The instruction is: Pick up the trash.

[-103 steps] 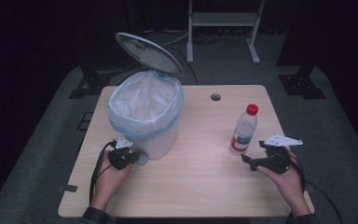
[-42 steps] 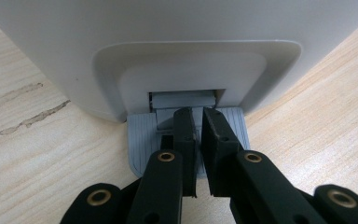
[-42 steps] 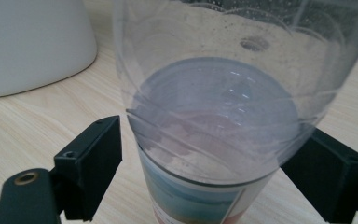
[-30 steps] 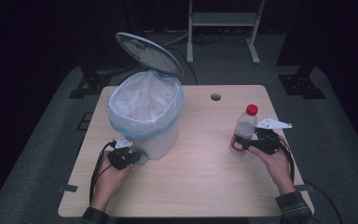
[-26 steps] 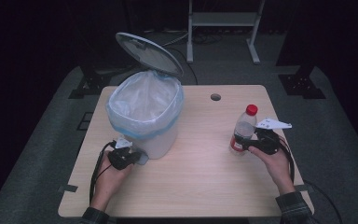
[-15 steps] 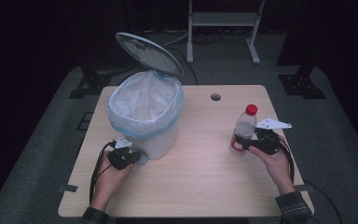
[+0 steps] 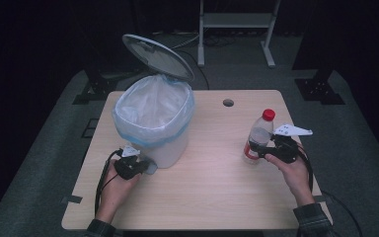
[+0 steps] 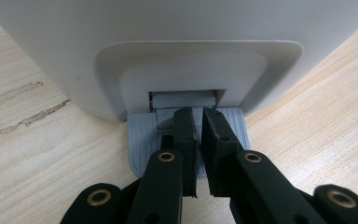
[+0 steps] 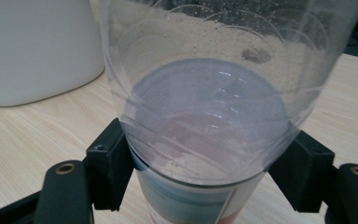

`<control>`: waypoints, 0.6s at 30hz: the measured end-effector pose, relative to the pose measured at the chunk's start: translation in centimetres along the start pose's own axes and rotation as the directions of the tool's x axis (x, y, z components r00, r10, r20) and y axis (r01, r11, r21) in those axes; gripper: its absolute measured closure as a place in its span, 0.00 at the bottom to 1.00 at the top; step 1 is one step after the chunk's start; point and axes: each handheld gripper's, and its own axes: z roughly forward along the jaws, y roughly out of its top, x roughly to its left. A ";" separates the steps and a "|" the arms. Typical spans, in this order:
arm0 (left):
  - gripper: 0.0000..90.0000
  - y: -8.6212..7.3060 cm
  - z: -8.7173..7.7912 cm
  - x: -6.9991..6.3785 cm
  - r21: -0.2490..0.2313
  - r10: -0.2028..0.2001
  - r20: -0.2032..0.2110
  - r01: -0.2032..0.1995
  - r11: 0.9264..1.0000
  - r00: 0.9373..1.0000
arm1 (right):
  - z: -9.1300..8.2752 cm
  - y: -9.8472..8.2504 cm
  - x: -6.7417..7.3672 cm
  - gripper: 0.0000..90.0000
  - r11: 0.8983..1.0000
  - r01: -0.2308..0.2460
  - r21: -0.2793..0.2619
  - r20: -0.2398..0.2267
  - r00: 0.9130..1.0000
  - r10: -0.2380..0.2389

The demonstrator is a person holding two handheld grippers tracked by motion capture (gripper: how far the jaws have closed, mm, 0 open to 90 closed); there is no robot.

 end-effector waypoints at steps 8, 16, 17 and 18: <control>0.94 0.0 0.0 0.0 0.000 0.000 -0.001 0.000 1.000 1.000 | -0.8 0.8 0.2 0.31 0.999 0.000 -0.036 -0.023 1.000 -0.001; 0.94 0.0 0.0 0.0 -0.001 -0.003 0.000 0.003 1.000 1.000 | -1.6 2.1 0.7 0.31 0.997 0.003 -0.083 -0.058 0.998 -0.008; 0.94 0.0 0.0 0.0 -0.001 -0.003 0.000 0.003 1.000 1.000 | -1.6 2.2 0.7 0.31 0.996 0.004 -0.087 -0.060 0.998 -0.010; 0.94 0.0 0.0 0.0 -0.001 -0.003 0.000 0.003 1.000 1.000 | -1.7 2.3 0.8 0.31 0.996 0.002 -0.093 -0.066 0.998 -0.009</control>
